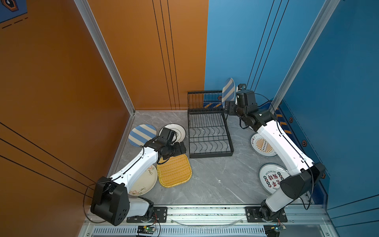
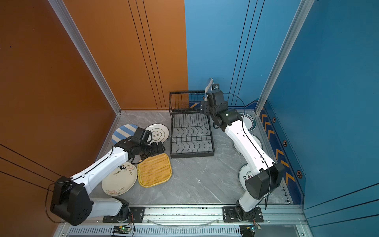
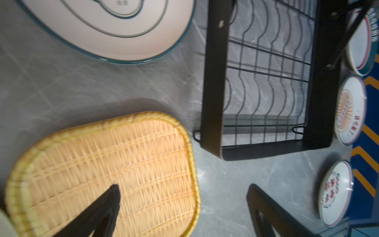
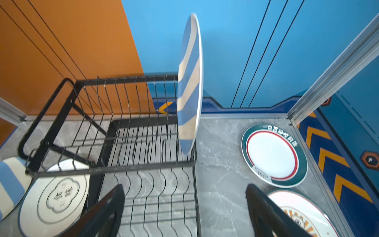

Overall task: Load plates into a dish rack
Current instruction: Place the plate on the dish rack, then move the plate to the bottom-center of the table.

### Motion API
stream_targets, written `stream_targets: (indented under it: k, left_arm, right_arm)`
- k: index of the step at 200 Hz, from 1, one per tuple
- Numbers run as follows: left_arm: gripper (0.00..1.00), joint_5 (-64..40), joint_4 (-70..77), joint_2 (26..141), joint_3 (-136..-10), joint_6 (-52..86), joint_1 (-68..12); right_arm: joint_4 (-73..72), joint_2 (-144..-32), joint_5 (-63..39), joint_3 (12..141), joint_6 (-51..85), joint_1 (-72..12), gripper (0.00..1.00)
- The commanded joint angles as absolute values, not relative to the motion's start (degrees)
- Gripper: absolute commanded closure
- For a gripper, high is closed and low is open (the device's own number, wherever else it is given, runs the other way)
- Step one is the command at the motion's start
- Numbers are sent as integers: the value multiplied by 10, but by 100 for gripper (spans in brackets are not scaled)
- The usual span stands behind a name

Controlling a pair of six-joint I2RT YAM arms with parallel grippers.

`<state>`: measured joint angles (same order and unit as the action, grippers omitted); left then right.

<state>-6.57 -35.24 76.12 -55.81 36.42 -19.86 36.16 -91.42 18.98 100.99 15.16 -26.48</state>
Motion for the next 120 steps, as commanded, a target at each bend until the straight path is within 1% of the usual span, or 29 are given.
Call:
stream_targets:
  k: [1,26,35,37,40,55,120]
  left_arm:
    - [6,-19,-400,754,-545,350,-167]
    - [12,-24,-401,785,-562,310,-136]
    - [13,-28,-401,804,-576,294,-132]
    - [16,-28,-401,809,-580,291,-131]
    - [18,-30,-401,815,-584,286,-130]
    - [22,-31,-400,850,-615,271,-130]
    - [38,-17,-404,986,-715,206,-128]
  right_arm:
    - [410,-868,178,957,189,-275,7]
    - [423,-816,166,890,215,-278,7]
    - [423,-797,164,866,223,-279,7]
    - [423,-793,164,860,225,-279,7]
    - [423,-788,163,853,227,-279,7]
    - [424,-767,159,820,235,-279,7]
    - [425,-712,155,749,252,-277,7]
